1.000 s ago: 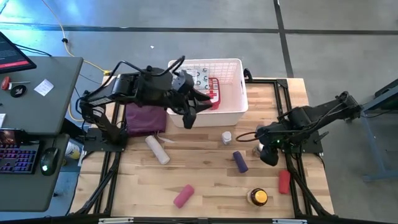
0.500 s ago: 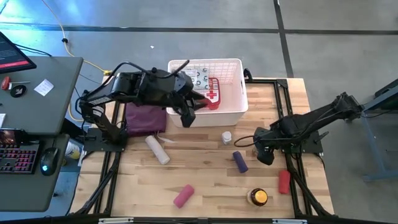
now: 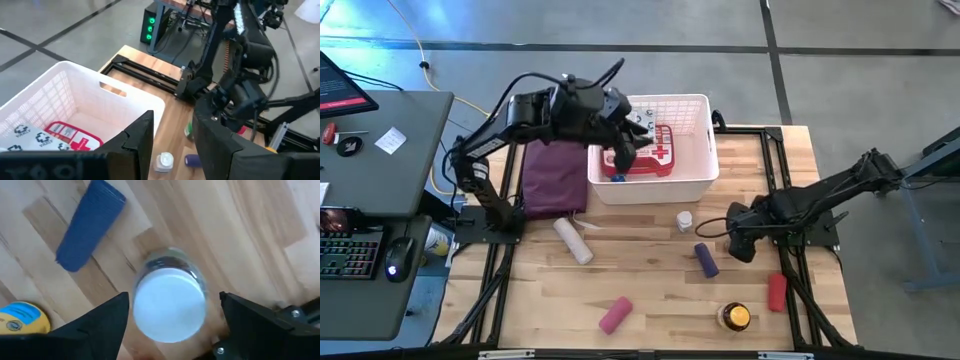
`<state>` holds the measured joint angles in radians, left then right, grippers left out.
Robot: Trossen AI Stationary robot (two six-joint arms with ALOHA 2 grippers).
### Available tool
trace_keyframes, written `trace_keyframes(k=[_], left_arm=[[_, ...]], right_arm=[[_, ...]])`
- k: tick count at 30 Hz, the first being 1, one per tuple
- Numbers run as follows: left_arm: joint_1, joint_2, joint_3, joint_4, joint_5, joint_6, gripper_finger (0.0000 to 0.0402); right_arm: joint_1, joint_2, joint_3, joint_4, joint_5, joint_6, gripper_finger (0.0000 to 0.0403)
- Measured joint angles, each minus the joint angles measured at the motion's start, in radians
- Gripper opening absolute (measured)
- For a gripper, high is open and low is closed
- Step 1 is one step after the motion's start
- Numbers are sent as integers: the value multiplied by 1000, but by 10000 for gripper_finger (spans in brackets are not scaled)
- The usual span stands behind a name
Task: Pick & place medical supplies in basket/bin
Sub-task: Put the green pill bottle into the white bin
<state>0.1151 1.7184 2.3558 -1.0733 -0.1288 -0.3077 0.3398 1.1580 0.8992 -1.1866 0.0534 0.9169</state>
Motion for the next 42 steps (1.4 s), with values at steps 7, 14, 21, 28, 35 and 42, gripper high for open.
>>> trace_keyframes(k=[7, 14, 21, 28, 35, 42], left_arm=[[57, -13, 0, -11, 78, -1, 170], [49, -27, 0, -142, 99, -35, 170], [-17, -27, 0, -217, 66, -136, 170], [-58, -27, 0, -148, -30, -171, 170], [-39, -10, -2, -107, 12, -27, 170], [8, -13, -2, -138, 89, 42, 170]], right_arm=[[0, 11, 0, 23, 19, 11, 285], [1, 16, 0, 57, 29, 23, 235], [1, 16, 0, 76, 37, 28, 189], [8, 16, 1, 106, 39, 37, 146], [40, 15, 1, 100, 42, 118, 116], [49, 15, 1, 145, -14, 168, 196]])
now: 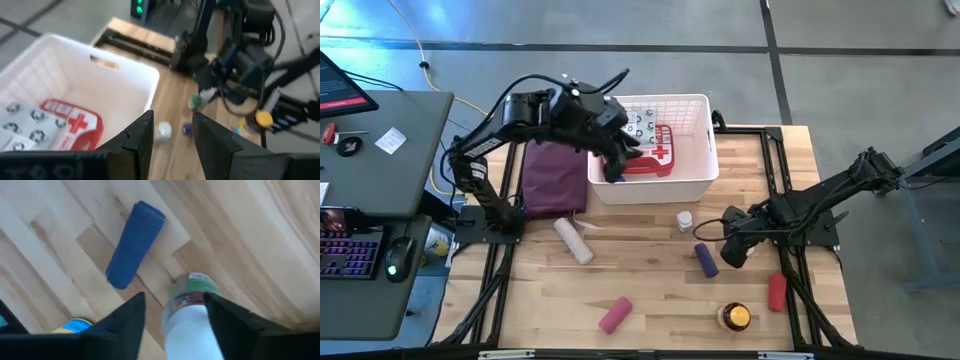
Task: Pick & place medical supplies in basket/bin
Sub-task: Put the green pill bottle into the white bin
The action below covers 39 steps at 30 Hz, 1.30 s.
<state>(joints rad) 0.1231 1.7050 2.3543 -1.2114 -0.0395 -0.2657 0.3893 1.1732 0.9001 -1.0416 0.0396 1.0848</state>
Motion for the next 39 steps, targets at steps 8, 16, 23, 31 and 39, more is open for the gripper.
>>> trace_keyframes(k=[8, 16, 23, 31, 39], left_arm=[[-13, -1, -24, -224, 40, 61, 170], [-19, -10, -72, -306, 85, 142, 170], [-18, -8, -75, -281, 86, 170, 170], [-18, -6, -75, -290, 131, 209, 170], [-18, -6, -75, -289, 130, 179, 170]], right_arm=[[0, 0, 0, -57, 71, 12, 310], [19, 14, 0, -93, 35, 215, 316], [48, 114, 0, -97, -31, 240, 316], [52, 145, 0, -72, -60, 245, 304], [51, 142, 6, -68, -92, 240, 243]])
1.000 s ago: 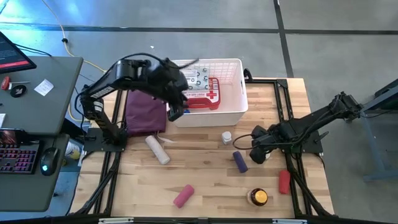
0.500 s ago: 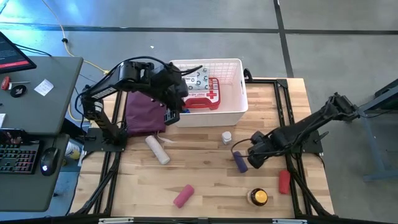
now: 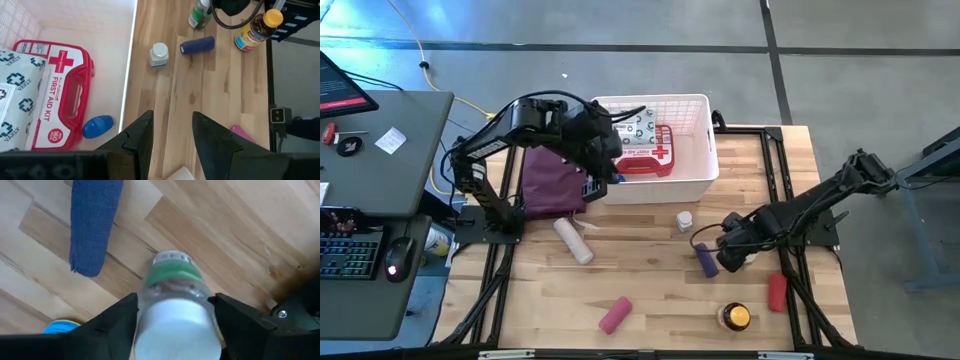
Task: Pick & place medical supplies in basket/bin
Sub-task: Put the green pill bottle into the white bin
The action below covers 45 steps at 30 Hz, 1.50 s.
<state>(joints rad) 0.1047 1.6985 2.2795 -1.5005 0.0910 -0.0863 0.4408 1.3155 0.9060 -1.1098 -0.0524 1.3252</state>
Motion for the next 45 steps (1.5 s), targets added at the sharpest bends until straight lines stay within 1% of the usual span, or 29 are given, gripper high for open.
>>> trace_keyframes(k=[4, 12, 14, 16, 18, 21, 24, 26, 29, 32, 36, 41, 45], left_arm=[[0, 0, 0, -5, 0, -29, 170], [0, -2, 0, -15, -15, -77, 170], [0, -3, 0, -16, -15, -99, 170], [0, -3, 0, -18, -14, -115, 170], [0, -3, 0, -18, -14, -130, 170], [0, -3, 0, -18, -18, -136, 170], [0, -3, 0, -18, -18, -141, 170], [0, -3, 0, -22, -18, -154, 170], [0, -3, 0, -28, 2, -159, 170], [0, -3, 1, -51, 8, -159, 170], [-2, -3, 1, -71, 16, -159, 170], [-32, -3, 1, -71, 34, -147, 170], [-49, -3, 1, -71, 18, -145, 170]], right_arm=[[1, 0, -2, 3, -19, -36, 201], [19, -41, -6, 4, -14, -52, 88], [27, -50, -6, 4, -16, -75, 69], [34, -62, -6, 3, -35, -96, 64], [40, -81, -6, 4, -55, -119, 73], [53, -118, -6, -9, -33, -125, 111], [65, -161, -6, -36, 40, -84, 168], [71, -179, -6, -58, 69, -54, 211], [92, -187, -6, -49, 55, -50, 270], [132, -183, -6, -24, 20, -51, 307], [194, -182, -6, -39, 27, -53, 322], [246, -182, -6, -42, 18, -109, 324], [275, -182, -6, -78, 37, -139, 324]])
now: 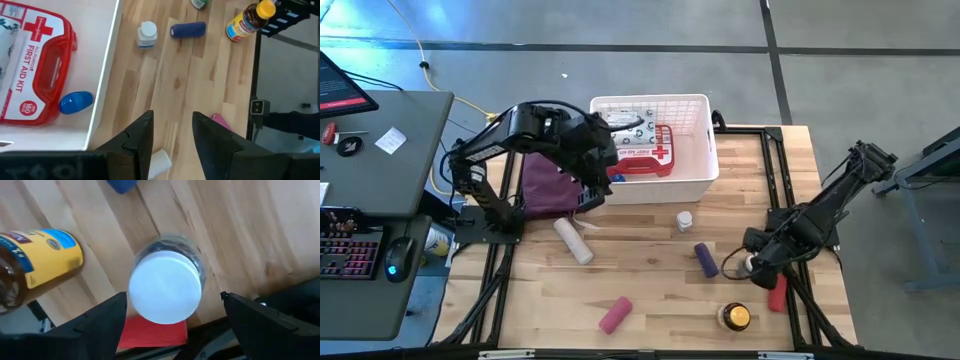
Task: Pick & place medical supplies in basket/bin
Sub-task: Put the green pill bottle into the white bin
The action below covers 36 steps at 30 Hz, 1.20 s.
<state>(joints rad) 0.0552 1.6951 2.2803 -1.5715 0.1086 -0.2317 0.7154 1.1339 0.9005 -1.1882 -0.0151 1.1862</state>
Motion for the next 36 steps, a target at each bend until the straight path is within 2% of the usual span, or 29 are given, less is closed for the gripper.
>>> trace_keyframes(k=[10, 22, 26, 33, 36], left_arm=[[-27, 0, 0, 0, -21, -27, 170], [-46, 0, 0, 0, -24, -54, 170], [-50, 0, 0, 0, -21, -53, 170], [-50, 0, 0, 1, -9, -44, 170], [-50, 0, 0, 0, -8, -34, 170]], right_arm=[[-3, 7, 0, 41, 33, -14, 324], [-1, 144, 0, 44, -18, -15, 321], [-2, 145, 0, 45, -21, 11, 300], [-2, 142, 3, 61, -26, 44, 227], [-2, 143, 27, 74, -27, 44, 220]])
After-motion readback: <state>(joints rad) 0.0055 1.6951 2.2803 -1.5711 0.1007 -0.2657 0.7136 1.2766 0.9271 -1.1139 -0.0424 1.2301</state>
